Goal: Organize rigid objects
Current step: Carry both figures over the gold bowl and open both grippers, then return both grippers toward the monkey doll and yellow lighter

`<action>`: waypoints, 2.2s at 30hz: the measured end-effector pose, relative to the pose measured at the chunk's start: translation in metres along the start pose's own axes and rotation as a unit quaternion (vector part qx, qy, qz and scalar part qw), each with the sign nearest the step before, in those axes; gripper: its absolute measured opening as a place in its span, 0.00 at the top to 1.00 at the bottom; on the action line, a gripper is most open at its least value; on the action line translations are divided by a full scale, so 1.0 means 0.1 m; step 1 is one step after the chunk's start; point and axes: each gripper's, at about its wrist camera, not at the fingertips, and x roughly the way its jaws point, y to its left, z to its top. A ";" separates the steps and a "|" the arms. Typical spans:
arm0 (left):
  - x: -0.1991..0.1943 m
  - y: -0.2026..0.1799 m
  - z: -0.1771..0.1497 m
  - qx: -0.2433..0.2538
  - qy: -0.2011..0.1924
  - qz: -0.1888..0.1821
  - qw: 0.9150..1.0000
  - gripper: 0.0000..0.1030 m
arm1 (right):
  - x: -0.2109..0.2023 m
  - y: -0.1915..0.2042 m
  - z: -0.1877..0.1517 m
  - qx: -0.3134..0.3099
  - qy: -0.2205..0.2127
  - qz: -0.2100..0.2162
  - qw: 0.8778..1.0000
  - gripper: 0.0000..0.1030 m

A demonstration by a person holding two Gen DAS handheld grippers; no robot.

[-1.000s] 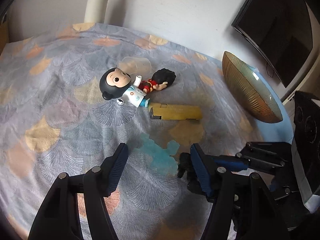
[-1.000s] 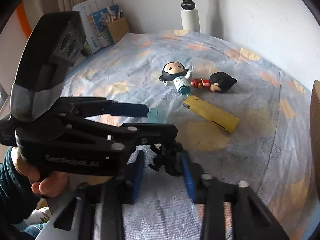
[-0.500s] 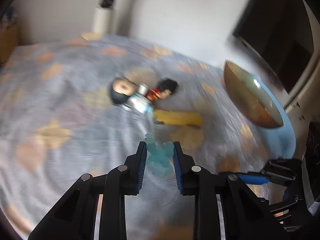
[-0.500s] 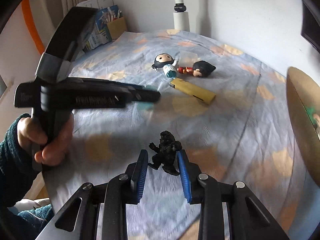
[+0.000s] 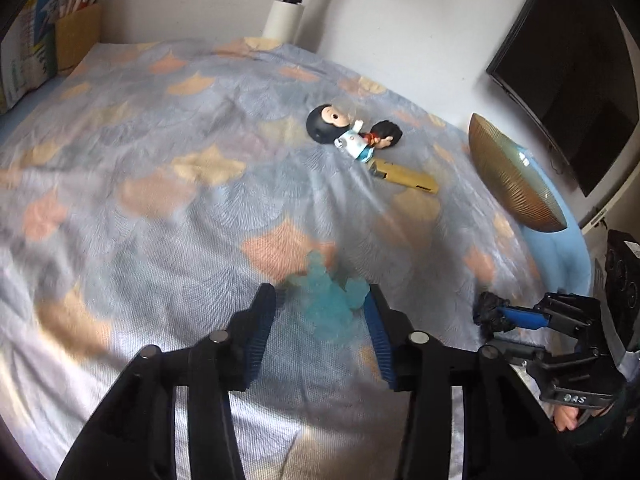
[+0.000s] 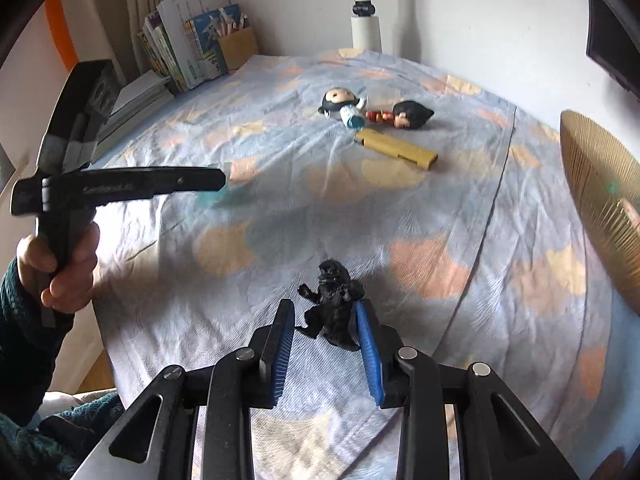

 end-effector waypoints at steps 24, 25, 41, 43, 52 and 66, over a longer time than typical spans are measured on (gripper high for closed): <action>-0.34 -0.78 0.31 0.085 -0.061 0.004 0.994 0.81 | -0.39 0.01 0.13 0.038 -0.067 -0.061 0.995 0.71; -0.40 -0.87 0.37 0.091 -0.072 0.000 0.993 0.81 | -0.61 -0.08 0.19 0.038 -0.092 -0.074 0.992 0.71; 0.18 -2.48 1.33 0.162 -0.089 -0.093 0.978 0.81 | -2.08 -1.67 0.49 0.156 -0.166 -0.237 0.944 0.71; 0.39 -2.58 1.32 0.166 -0.076 -0.095 0.979 0.81 | -1.89 -1.74 0.49 0.133 -0.133 -0.244 0.951 0.71; 0.76 -2.79 1.38 0.200 -0.036 -0.092 0.975 0.51 | -1.45 -2.16 0.55 0.170 -0.084 -0.205 0.960 0.37; -0.43 -1.41 1.14 0.109 -0.125 0.011 0.986 0.43 | -1.29 -1.26 0.70 0.152 -0.107 -0.116 0.976 0.36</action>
